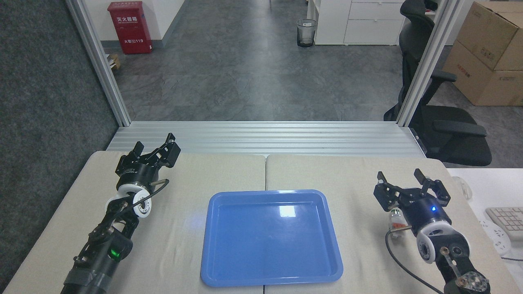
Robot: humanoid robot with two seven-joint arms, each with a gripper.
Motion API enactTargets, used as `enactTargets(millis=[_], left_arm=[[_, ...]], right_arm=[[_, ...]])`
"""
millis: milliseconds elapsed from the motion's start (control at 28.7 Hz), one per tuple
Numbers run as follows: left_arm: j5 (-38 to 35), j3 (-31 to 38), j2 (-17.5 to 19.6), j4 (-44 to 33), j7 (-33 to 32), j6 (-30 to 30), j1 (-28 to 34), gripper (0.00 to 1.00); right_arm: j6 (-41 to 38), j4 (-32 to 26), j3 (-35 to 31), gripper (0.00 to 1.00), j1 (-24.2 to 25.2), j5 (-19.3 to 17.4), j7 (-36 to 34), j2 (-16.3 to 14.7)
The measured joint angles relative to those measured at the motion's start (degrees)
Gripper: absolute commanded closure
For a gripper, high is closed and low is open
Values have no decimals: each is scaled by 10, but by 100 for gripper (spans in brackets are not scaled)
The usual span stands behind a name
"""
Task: Pick up switch part and place in tray
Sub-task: 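Move the right gripper down toward the orange-and-white switch part, then close the right gripper on the switch part and lift it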
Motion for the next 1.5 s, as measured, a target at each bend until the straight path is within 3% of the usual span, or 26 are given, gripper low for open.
enactTargets(millis=[314, 698, 907, 942, 1012, 1116, 1151, 1221, 1500], left_arm=[[0, 0, 0, 0, 0, 0, 0, 0], [0, 0, 0, 0, 0, 0, 0, 0], [0, 0, 0, 0, 0, 0, 0, 0], [0, 0, 0, 0, 0, 0, 0, 0], [0, 0, 0, 0, 0, 0, 0, 0], [0, 0, 0, 0, 0, 0, 0, 0], [0, 0, 0, 0, 0, 0, 0, 0], [0, 0, 0, 0, 0, 0, 0, 0], [0, 0, 0, 0, 0, 0, 0, 0]], right_arm=[[20, 6, -1, 5, 47, -34, 1, 24], [66, 51, -1, 5, 54, -54, -9, 20], [67, 86, 9, 13, 55, -58, -13, 19], [67, 93, 13, 18, 55, -58, -15, 19], [67, 103, 19, 38, 54, -59, -16, 19], [67, 114, 27, 47, 54, -59, -17, 19], [67, 117, 29, 56, 54, -59, -17, 18], [67, 124, 33, 100, 54, -59, -18, 18], [67, 122, 32, 100, 46, -65, -16, 21]])
